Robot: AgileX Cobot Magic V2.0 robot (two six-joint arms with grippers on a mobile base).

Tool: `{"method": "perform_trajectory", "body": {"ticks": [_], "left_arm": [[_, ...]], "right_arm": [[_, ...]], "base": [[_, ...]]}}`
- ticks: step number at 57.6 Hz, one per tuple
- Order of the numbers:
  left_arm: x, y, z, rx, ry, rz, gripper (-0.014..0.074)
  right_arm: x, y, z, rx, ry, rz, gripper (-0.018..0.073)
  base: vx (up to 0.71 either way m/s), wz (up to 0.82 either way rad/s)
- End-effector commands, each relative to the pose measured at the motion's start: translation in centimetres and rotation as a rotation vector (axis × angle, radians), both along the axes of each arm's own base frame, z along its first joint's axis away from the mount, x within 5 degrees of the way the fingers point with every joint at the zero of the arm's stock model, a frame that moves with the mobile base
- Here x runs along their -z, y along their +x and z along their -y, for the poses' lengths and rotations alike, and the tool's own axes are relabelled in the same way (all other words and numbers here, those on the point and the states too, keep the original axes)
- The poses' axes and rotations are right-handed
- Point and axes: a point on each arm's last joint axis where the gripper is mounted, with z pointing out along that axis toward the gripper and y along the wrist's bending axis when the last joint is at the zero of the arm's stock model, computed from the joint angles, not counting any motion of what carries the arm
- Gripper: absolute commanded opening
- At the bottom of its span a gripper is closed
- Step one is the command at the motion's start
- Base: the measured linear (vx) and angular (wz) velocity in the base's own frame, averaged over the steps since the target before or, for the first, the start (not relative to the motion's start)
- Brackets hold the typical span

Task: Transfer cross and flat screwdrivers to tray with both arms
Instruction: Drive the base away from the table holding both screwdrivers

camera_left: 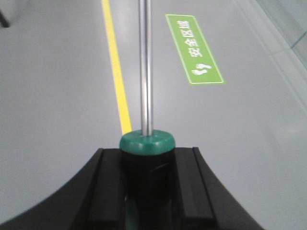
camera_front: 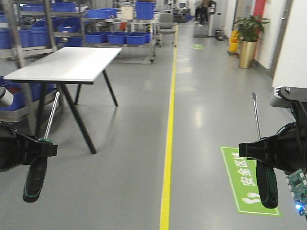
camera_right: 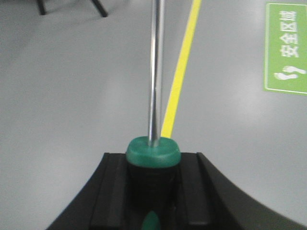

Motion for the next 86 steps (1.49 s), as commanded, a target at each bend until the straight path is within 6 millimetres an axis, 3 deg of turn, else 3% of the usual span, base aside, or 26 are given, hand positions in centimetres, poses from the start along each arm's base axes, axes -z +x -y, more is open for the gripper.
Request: {"method": "perform_trajectory", "body": {"ticks": [1,40,86], "left_arm": [[-2.35,-0.36,0.00,-0.035,-0.053,0.112,-0.0001],[-2.35,-0.36,0.00,-0.035,-0.053,0.112,-0.0001],[-2.35,-0.37,0.01,-0.034,-0.054,0.111,-0.0001]], "right_arm": [[-2.54,-0.31,0.13,-0.003,0.022,0.147,-0.0008],[-2.54,-0.31,0.13,-0.003,0.022,0.147,-0.0008],[-2.54,-0.29,0.20,-0.002,0.012,0.149,-0.0008]], "base": [[0.28,-0.41],[0.34,-0.11],[0.46,0.60]]}}
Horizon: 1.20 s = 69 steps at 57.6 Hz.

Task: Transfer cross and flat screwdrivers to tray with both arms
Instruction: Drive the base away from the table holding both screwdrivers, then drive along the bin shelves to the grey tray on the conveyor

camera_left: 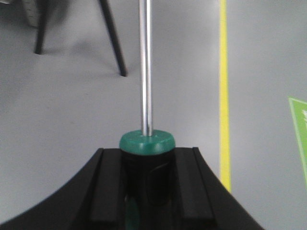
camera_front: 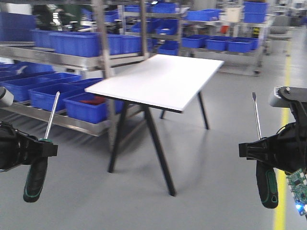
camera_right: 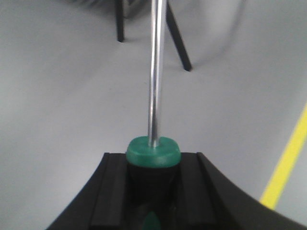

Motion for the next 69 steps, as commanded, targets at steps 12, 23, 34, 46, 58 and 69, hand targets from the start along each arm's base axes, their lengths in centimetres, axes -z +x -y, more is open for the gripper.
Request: {"method": "perform_trajectory", "body": {"ticks": [12,23,34,46,58,69], "left_arm": [[-2.37,-0.35,-0.08,-0.037,-0.053,0.111,-0.0001],[-2.37,-0.35,-0.08,-0.037,-0.053,0.111,-0.0001],[-2.36,-0.36,-0.07,-0.036,-0.053,0.110,-0.0001],[-2.34,-0.37,-0.06,-0.034,-0.052,0.107,-0.0001],[-2.34,-0.38,-0.06,-0.034,-0.053,0.107,-0.0001],[-2.34,-0.37,-0.06,-0.034,-0.052,0.107,-0.0001]], "right_arm": [[-2.54,-0.30,0.17,-0.002,0.018,0.148,-0.0008],[-2.54,-0.30,0.16,-0.002,0.020,0.147,-0.0008],[-2.45,-0.20,0.16,-0.002,0.016,0.144,-0.0008],[-2.48,-0.24,0.15,-0.002,0.021,0.145,-0.0008],[-2.51,-0.28,0.16,-0.002,0.019,0.145,-0.0008],[-2.52,-0.28,0.16,-0.002,0.020,0.146,-0.0008]], "base": [[0.49,0.65],[0.50,0.62],[0.50,0.59],[0.51,0.56],[0.52,0.56],[0.54,0.58]]}}
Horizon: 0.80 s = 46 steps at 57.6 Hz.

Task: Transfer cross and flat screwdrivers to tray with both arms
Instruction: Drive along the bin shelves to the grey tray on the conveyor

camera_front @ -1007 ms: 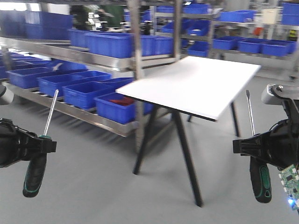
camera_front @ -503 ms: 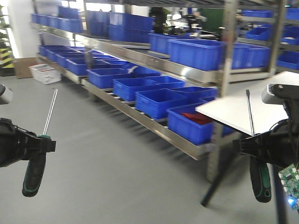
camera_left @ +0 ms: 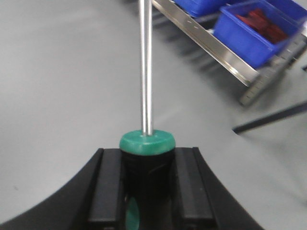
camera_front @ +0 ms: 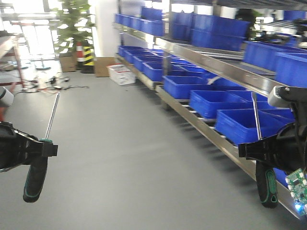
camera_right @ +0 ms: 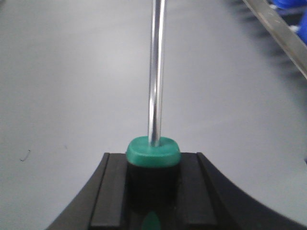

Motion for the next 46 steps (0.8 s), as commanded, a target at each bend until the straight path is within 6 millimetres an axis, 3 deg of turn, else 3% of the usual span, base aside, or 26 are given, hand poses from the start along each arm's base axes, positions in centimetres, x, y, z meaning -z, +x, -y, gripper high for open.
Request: {"method": "perform_trajectory", "body": {"ticks": [1,22,46], "left_arm": [[-2.34,-0.37,-0.06,-0.034,-0.052,0.107,-0.0001],[-2.29,-0.41,-0.04,-0.031,-0.051,0.102,-0.0001],[-2.23,-0.46,-0.01,-0.026,-0.051,0.094,0.0000]], "right_arm": [[-2.52,-0.28,0.16,-0.002,0.021,0.146,-0.0008],[-2.51,-0.28,0.16,-0.002,0.021,0.146,-0.0008],[-2.52,-0.27,0.16,-0.002,0.021,0.147,-0.0008]], "base": [[0.54,0.58],[0.57,0.45],[0.60,0.20]]}}
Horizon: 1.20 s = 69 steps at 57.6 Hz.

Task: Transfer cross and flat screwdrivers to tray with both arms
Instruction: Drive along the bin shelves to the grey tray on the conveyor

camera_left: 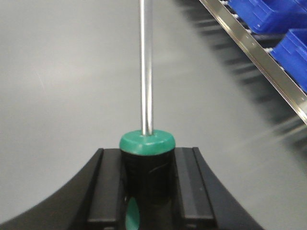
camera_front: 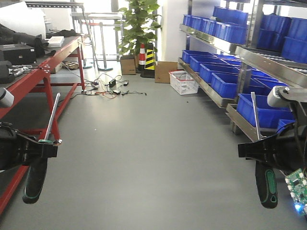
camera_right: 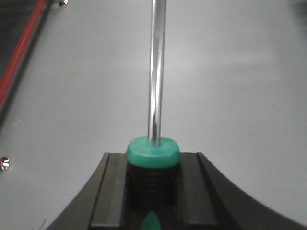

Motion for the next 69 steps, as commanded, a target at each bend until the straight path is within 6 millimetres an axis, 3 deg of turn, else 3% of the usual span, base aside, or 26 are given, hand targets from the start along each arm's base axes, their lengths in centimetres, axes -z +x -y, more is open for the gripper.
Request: {"method": "perform_trajectory", "body": {"ticks": [1,39,69], "left_arm": [[-2.30,-0.39,-0.04,-0.032,-0.052,0.104,0.0000],[-2.25,-0.43,-0.01,-0.028,-0.051,0.097,0.0000],[-2.25,-0.43,-0.02,-0.028,-0.051,0.097,0.0001]], "right_arm": [[-2.54,-0.27,0.16,-0.002,0.020,0.147,-0.0008],[-2.34,-0.08,0.12,-0.002,0.019,0.140,-0.0008],[-2.36,-0.07,0.09,-0.003,0.020,0.143,-0.0008]], "base": [[0.59,0.14],[0.57,0.03],[0.49,-0.50]]}}
